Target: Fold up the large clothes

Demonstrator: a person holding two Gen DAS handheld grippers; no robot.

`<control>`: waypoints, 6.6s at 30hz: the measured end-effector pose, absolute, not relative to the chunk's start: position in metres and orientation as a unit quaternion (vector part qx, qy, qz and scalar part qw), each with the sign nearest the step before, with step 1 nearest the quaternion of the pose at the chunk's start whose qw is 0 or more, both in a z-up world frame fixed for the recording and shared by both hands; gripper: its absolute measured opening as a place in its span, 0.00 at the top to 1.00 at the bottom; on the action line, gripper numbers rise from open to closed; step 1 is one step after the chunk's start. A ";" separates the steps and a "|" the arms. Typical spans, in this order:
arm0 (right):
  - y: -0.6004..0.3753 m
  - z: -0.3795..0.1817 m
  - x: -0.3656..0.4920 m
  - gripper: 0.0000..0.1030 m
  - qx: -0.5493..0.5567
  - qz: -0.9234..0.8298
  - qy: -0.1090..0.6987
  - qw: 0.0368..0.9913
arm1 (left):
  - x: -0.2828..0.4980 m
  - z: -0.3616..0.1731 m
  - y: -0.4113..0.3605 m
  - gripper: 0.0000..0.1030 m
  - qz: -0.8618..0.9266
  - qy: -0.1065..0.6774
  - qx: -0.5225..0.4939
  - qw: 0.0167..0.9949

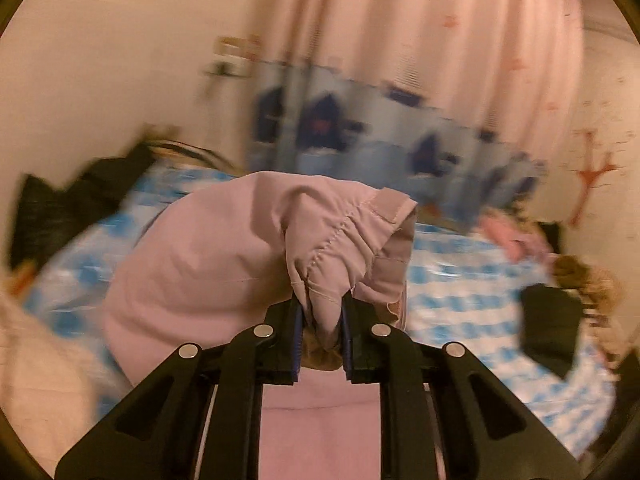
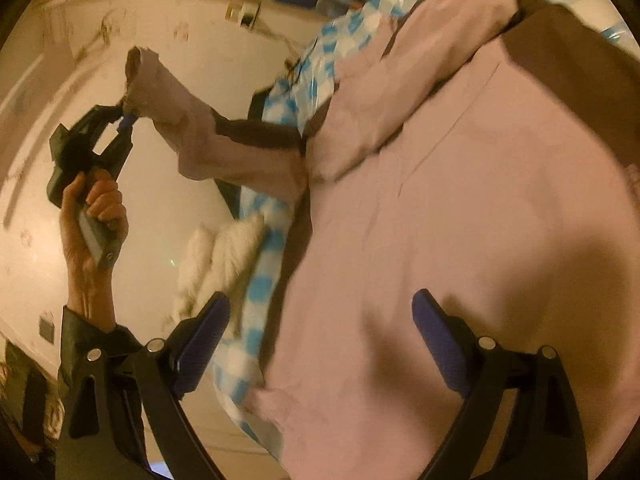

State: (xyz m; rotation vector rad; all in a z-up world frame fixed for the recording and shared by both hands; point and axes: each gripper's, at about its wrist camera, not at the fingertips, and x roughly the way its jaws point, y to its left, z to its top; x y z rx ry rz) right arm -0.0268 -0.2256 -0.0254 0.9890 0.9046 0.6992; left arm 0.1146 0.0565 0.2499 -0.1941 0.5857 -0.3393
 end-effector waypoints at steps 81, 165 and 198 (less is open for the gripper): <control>-0.352 -0.056 -0.105 0.09 0.318 0.218 0.609 0.693 | -0.148 -0.037 0.259 0.11 -0.116 0.589 -0.263 0.756; -0.434 -0.013 -0.332 0.44 0.383 0.385 0.521 0.659 | -0.402 -0.024 0.223 0.34 -0.230 0.576 -0.368 0.693; -0.426 -0.010 -0.399 0.65 0.409 0.436 0.476 0.645 | -0.455 0.002 0.200 0.70 -0.267 0.525 -0.331 0.737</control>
